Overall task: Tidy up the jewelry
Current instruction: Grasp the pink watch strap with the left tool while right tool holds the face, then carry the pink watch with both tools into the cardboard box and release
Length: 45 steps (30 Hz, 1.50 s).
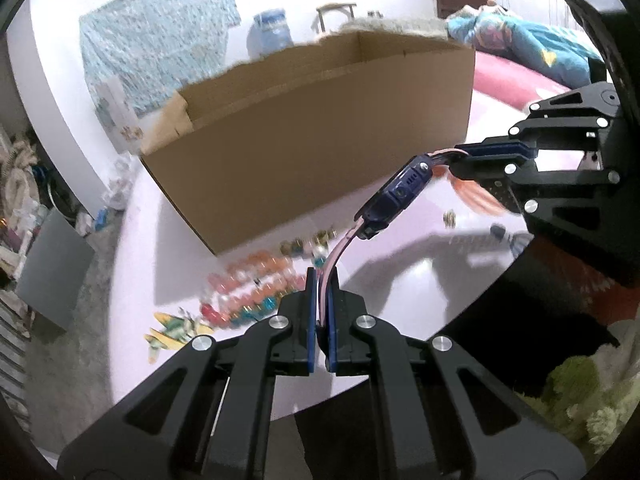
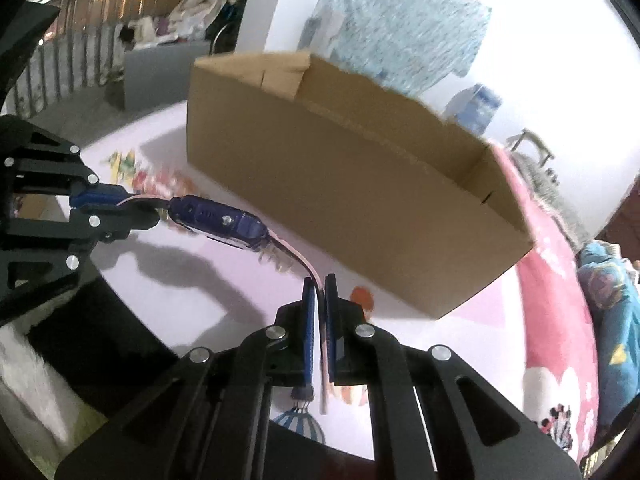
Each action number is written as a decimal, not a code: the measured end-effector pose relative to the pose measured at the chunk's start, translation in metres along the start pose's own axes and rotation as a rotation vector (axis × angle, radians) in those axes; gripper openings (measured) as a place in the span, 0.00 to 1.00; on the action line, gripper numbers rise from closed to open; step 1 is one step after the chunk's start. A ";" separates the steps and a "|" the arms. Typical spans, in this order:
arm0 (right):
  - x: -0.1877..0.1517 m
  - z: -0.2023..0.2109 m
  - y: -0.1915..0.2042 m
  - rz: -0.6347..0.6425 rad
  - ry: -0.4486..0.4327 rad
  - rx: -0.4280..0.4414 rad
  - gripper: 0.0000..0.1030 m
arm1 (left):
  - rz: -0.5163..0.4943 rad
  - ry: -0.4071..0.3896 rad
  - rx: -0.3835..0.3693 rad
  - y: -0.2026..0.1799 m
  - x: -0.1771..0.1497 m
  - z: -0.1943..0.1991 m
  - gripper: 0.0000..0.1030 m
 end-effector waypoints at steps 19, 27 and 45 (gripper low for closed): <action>0.073 0.132 -0.009 0.054 -0.361 -0.270 0.05 | 0.029 -0.376 0.174 0.035 0.081 0.122 0.04; 0.111 0.159 -0.017 0.089 -0.440 -0.303 0.05 | 0.035 -0.484 0.222 0.050 0.110 0.147 0.04; 0.183 -0.013 -0.110 -0.103 0.091 0.237 0.04 | 0.154 0.072 -0.192 0.126 0.191 -0.028 0.04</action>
Point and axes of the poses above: each gripper's, at about its wrist camera, not at the fingertips, and z roughly against the way its jaws point, y to its left, x to its top, the point moved 6 cm from there along -z, roughly the way its jaws point, and after that the axes turned 10 degrees about x, right-handed, at the moved point
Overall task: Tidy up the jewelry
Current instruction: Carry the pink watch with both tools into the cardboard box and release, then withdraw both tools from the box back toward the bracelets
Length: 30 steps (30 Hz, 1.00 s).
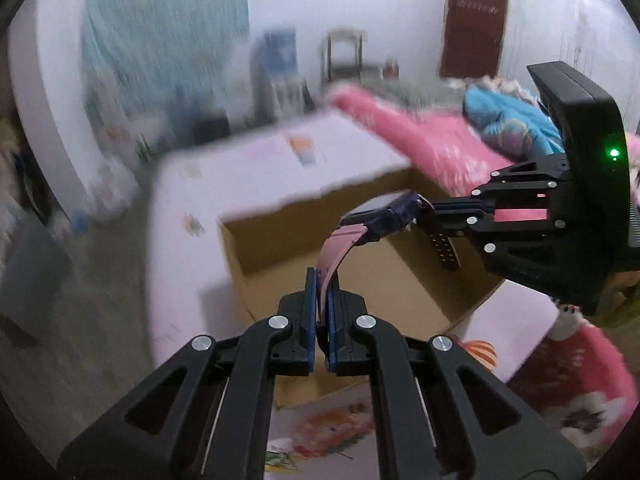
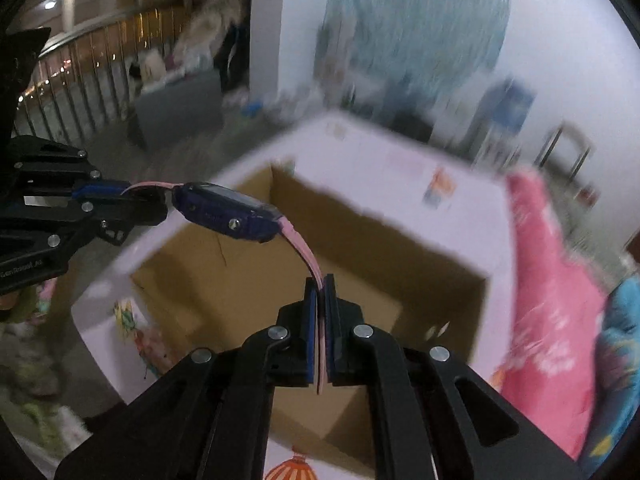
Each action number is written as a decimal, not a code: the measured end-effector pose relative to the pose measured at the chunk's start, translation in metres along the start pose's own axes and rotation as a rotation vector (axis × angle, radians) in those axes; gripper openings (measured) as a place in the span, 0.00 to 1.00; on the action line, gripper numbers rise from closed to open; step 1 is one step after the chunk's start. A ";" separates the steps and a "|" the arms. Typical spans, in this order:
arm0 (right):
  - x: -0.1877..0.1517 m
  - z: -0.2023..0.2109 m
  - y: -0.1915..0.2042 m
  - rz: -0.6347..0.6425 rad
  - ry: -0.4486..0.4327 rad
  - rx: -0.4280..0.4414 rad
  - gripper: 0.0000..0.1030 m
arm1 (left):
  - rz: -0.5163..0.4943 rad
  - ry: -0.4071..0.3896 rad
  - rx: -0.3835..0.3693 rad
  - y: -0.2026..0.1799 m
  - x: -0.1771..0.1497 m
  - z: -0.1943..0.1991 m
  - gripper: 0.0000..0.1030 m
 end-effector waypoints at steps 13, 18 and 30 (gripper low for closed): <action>-0.033 -0.151 -0.053 -0.172 0.555 0.244 0.04 | -0.026 0.452 -0.032 0.022 -0.013 -0.144 0.10; -0.026 -0.150 -0.065 -0.162 0.504 0.192 0.16 | -0.002 0.394 -0.039 0.026 -0.004 -0.133 0.27; -0.004 -0.082 -0.075 -0.157 0.299 0.065 0.25 | 0.110 0.035 0.025 0.059 0.009 -0.028 0.59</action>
Point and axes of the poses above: each gripper's, at about its wrist camera, not at the fingertips, and z roughly against the way its jaws point, y to its left, x to its top, the point moved 6 cm from there along -z, roughly the way its jaws point, and after that the axes turned 10 degrees about x, right-handed, at the moved point
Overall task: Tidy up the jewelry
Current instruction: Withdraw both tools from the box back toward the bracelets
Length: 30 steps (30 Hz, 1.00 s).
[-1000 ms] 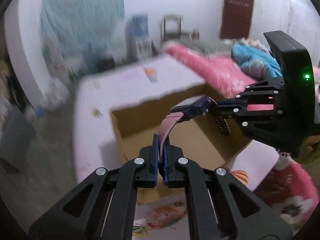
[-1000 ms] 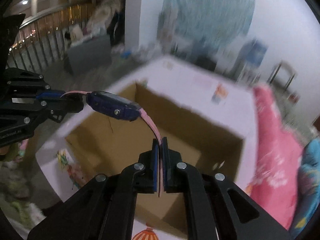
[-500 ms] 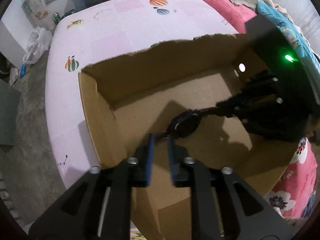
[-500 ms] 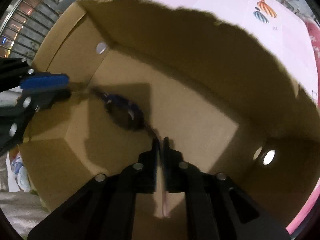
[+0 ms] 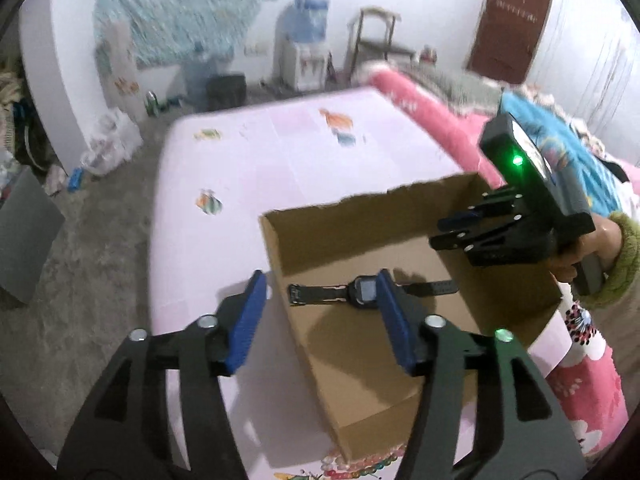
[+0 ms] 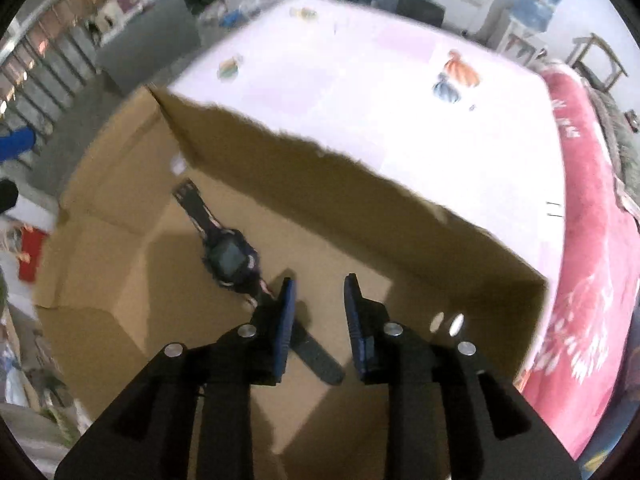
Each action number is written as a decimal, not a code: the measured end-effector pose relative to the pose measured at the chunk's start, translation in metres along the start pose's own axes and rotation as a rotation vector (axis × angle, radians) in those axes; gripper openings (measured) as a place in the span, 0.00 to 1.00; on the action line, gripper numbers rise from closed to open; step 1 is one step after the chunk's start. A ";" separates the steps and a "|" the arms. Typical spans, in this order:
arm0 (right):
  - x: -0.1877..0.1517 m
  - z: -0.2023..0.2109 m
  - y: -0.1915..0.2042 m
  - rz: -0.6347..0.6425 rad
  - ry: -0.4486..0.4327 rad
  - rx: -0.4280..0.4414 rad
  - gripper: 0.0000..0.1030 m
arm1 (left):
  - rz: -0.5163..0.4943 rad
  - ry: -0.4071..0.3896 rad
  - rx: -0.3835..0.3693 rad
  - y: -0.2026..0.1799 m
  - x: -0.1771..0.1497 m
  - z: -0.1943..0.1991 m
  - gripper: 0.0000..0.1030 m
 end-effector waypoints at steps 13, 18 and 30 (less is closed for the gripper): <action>-0.146 0.113 0.095 -0.029 -0.415 -0.005 0.73 | 0.179 0.006 0.013 0.010 -0.153 0.057 0.84; -0.216 0.024 0.097 -0.271 -0.250 0.022 0.74 | 0.262 0.196 0.005 -0.009 -0.225 0.009 0.84; -0.242 -0.028 0.081 -0.352 -0.211 -0.253 0.82 | 0.078 0.247 0.212 -0.031 -0.246 -0.029 0.92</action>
Point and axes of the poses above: each gripper's, at about its wrist camera, not at the fingertips, and z roughly against the way its jaws point, y to its left, x to its top, the point moved 6 cm from there along -z, roughly the way its jaws point, and after that the axes turned 10 degrees about x, right-handed, at the moved point
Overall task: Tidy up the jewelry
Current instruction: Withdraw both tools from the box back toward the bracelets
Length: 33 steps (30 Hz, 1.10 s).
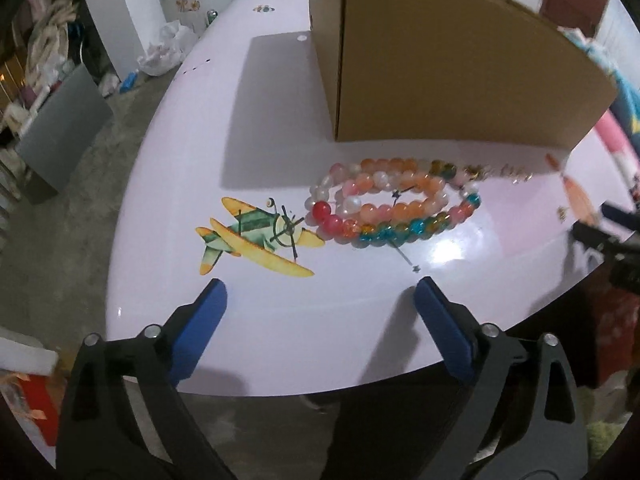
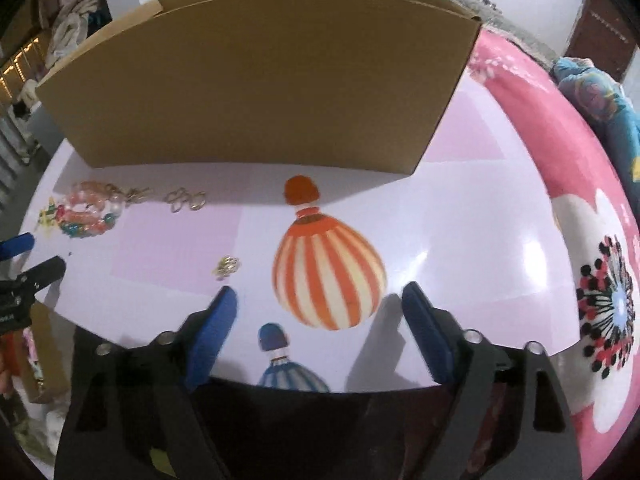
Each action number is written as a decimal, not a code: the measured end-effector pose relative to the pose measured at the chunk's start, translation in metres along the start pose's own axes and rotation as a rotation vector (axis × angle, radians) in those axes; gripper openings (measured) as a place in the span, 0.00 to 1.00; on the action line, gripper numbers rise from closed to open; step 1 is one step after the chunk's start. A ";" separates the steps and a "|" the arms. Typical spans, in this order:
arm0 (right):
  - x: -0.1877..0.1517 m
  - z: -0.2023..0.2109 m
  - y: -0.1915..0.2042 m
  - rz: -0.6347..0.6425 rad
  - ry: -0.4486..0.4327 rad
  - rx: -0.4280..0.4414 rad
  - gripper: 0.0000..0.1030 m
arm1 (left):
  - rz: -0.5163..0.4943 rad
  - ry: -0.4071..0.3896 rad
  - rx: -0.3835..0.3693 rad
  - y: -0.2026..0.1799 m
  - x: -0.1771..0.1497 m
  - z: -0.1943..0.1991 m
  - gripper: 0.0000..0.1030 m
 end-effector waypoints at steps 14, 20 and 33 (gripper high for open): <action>-0.002 -0.004 -0.012 -0.050 0.002 0.023 0.93 | 0.019 0.010 0.010 0.006 -0.002 -0.004 0.93; 0.002 -0.007 -0.015 -0.044 0.006 0.028 0.94 | 0.006 -0.004 0.004 0.005 -0.003 -0.003 0.93; 0.002 -0.006 -0.016 -0.015 0.008 0.044 0.94 | 0.002 -0.038 0.001 0.003 -0.006 0.000 0.93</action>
Point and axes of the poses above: each gripper's, at about its wrist camera, not at the fingertips, and z roughly against the way its jaws point, y to its left, x to its top, the point moved 6 cm from there along -z, roughly the way its jaws point, and after that the axes turned 10 degrees about x, right-handed, at the moved point
